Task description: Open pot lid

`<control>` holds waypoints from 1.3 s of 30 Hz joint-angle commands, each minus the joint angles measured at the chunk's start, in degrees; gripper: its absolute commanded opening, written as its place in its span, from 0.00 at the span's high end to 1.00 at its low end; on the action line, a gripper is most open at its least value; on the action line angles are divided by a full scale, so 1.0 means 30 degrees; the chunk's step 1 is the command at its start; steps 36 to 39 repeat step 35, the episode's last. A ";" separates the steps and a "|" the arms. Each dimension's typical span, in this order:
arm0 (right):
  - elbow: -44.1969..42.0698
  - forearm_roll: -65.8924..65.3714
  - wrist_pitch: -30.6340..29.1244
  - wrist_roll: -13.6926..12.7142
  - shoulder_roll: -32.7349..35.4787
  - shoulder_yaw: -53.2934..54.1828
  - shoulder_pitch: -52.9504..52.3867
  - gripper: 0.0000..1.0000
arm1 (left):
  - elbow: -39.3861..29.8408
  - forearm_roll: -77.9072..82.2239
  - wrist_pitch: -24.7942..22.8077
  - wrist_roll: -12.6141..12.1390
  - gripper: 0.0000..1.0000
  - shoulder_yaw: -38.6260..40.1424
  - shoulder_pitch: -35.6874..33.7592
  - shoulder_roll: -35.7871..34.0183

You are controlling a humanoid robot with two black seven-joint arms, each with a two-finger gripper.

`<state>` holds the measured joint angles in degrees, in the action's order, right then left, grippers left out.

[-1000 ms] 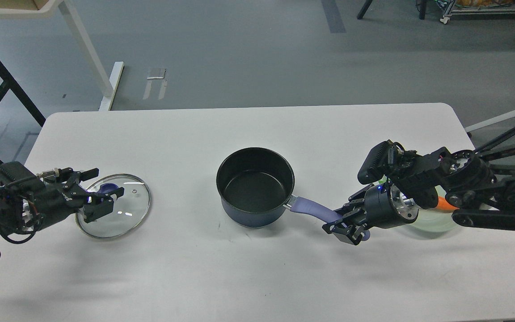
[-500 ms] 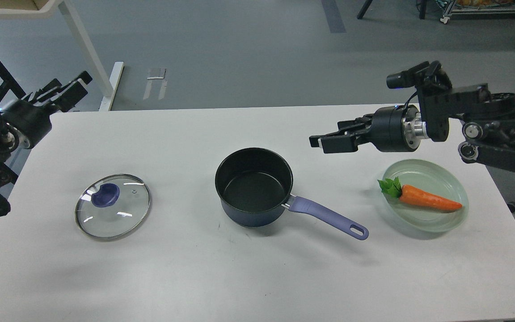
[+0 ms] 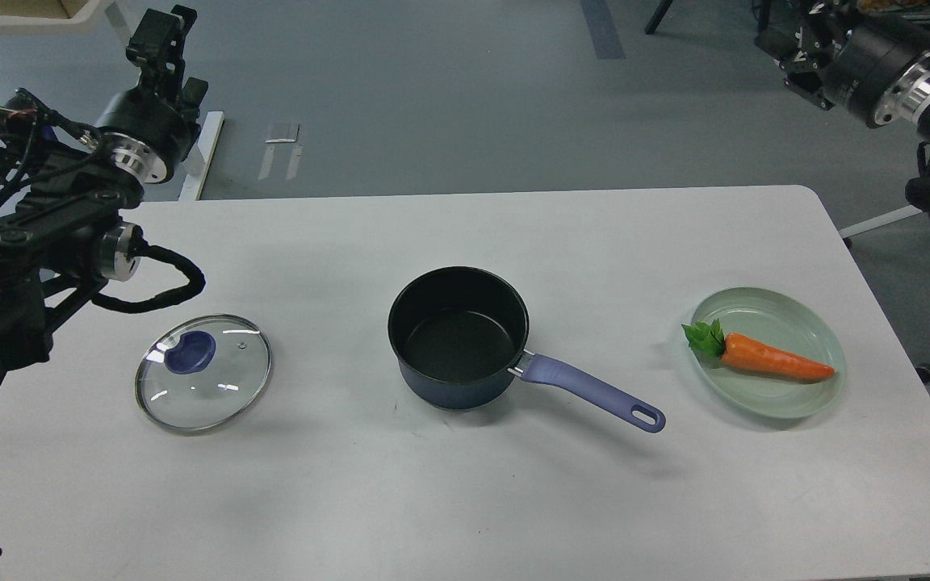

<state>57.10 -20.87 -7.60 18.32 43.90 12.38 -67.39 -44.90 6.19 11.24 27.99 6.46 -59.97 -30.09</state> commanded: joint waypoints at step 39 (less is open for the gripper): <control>-0.4589 1.0032 -0.0718 0.0543 -0.9359 1.1723 0.7901 0.00 | 0.2954 -0.6371 -0.8872 0.0003 0.00 0.5258 0.3292 0.2473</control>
